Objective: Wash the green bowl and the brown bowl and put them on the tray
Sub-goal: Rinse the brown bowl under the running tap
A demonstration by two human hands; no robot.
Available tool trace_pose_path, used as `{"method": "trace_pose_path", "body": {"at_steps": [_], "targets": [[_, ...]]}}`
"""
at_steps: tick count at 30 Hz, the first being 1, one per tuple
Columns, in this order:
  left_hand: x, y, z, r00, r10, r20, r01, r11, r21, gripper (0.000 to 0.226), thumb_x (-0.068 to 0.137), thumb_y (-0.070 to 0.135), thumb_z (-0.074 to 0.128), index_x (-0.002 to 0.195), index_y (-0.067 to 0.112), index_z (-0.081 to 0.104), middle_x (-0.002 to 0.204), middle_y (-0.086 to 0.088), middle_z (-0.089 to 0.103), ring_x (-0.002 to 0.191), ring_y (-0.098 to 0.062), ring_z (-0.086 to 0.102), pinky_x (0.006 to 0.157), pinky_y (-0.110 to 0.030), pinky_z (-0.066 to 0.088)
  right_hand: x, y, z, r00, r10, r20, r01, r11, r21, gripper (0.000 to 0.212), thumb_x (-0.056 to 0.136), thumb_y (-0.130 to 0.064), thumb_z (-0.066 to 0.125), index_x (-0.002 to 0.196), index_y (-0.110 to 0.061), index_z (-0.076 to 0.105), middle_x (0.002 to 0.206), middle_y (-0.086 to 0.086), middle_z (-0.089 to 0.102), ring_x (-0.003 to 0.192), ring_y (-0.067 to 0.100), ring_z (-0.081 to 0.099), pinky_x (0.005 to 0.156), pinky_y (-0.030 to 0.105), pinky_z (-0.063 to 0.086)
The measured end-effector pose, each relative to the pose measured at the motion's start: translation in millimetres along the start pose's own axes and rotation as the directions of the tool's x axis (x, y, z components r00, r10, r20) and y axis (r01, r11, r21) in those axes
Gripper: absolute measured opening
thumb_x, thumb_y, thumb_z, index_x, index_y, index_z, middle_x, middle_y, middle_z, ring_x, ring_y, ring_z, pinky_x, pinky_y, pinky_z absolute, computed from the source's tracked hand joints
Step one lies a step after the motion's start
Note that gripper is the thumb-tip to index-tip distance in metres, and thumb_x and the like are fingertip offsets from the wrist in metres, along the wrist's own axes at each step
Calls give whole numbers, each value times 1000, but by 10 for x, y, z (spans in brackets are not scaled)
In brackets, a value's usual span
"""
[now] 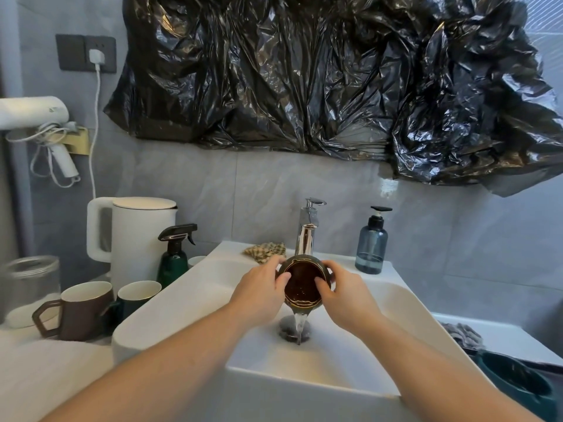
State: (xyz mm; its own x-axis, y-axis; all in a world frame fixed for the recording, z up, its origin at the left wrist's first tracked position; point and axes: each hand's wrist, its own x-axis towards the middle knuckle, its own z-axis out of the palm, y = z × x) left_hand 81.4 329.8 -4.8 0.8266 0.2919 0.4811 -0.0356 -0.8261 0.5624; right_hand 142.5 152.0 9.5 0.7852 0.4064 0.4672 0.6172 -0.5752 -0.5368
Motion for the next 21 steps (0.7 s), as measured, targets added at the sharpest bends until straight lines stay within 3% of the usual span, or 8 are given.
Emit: {"method": "trace_pose_path", "body": {"at_steps": [7,10,14,18,21], "targets": [[-4,25,-4,1000,-14,1,14,995,-94,28,108,27,57,135,34,54,111,9,65,87,-14,63,79,-31,47,5,-4,-5,998,42,51,-43,999,33,28,103,-24,58,124,-36,43,109,-12,61,94,16,67,65,15,44],[1,27,-1,1000,-10,3,11,994,-113,32,106,22,62,134,35,55,116,12,61,95,-16,63,88,-36,55,6,-21,-15,997,38,60,-41,998,45,33,102,-20,59,120,-38,39,117,-8,64,94,15,66,60,11,40],[14,8,13,1000,-9,6,10,996,-93,38,102,17,66,135,34,58,127,10,59,105,-18,63,100,-37,54,6,-39,-14,997,31,74,-33,999,34,38,101,-15,62,119,-38,36,113,-11,58,91,14,64,56,11,39],[27,1,5,1000,-10,2,10,994,-107,38,101,13,66,133,33,59,129,9,58,106,-18,64,100,-38,54,8,-31,-9,997,20,80,-22,1000,20,42,99,-14,64,121,-38,38,117,-11,58,92,15,64,60,11,41],[17,15,-18,1000,-13,0,13,993,-115,41,101,10,67,134,32,58,129,11,56,107,-16,64,99,-34,55,7,-24,7,997,7,72,-7,1000,5,43,97,-15,67,126,-38,45,124,-11,63,98,13,63,76,16,46]]}}
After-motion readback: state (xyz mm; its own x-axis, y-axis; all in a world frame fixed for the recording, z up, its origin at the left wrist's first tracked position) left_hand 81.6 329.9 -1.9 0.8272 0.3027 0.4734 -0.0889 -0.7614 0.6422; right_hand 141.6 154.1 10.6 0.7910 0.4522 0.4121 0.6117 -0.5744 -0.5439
